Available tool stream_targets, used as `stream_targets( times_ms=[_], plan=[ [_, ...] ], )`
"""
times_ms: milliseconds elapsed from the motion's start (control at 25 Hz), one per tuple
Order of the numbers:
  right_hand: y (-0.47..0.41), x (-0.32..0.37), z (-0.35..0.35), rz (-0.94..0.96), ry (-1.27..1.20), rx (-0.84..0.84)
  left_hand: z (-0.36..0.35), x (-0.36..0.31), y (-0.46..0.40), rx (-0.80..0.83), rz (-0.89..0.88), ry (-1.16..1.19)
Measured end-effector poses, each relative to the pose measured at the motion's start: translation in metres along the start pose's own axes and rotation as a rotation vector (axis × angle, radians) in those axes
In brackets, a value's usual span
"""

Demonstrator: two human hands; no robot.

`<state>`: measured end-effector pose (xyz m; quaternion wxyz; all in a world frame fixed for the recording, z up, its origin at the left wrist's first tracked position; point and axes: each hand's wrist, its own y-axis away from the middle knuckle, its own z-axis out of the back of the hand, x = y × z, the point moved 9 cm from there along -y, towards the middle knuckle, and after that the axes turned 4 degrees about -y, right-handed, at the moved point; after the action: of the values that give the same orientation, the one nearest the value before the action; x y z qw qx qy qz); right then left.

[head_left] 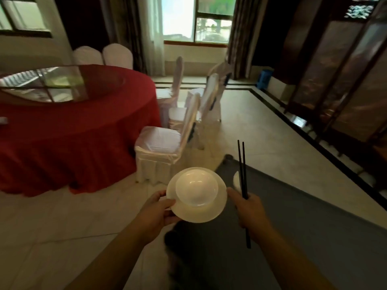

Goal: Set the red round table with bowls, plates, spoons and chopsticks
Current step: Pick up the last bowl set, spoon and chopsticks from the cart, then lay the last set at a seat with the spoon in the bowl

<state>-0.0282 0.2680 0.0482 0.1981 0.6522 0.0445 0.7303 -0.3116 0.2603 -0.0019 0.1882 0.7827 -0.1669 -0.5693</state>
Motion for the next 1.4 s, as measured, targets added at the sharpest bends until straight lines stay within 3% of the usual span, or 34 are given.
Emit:
stream_targets(
  times_ms=[360,880,1080,1400],
  plan=[
    [0.045,0.05,-0.368,0.035,0.075,0.339,0.315,-0.106,0.076,-0.28,-0.167,0.112],
    [0.166,0.07,-0.862,0.108,0.306,1.081,0.706,-0.14,0.215,-0.957,-0.264,0.384],
    [0.225,0.091,-1.052,0.168,0.364,1.335,0.826,-0.162,0.26,-1.209,-0.335,0.49],
    [0.384,0.091,-1.297,0.244,0.606,1.683,0.978,-0.175,0.354,-1.541,-0.46,0.721]
  ],
)
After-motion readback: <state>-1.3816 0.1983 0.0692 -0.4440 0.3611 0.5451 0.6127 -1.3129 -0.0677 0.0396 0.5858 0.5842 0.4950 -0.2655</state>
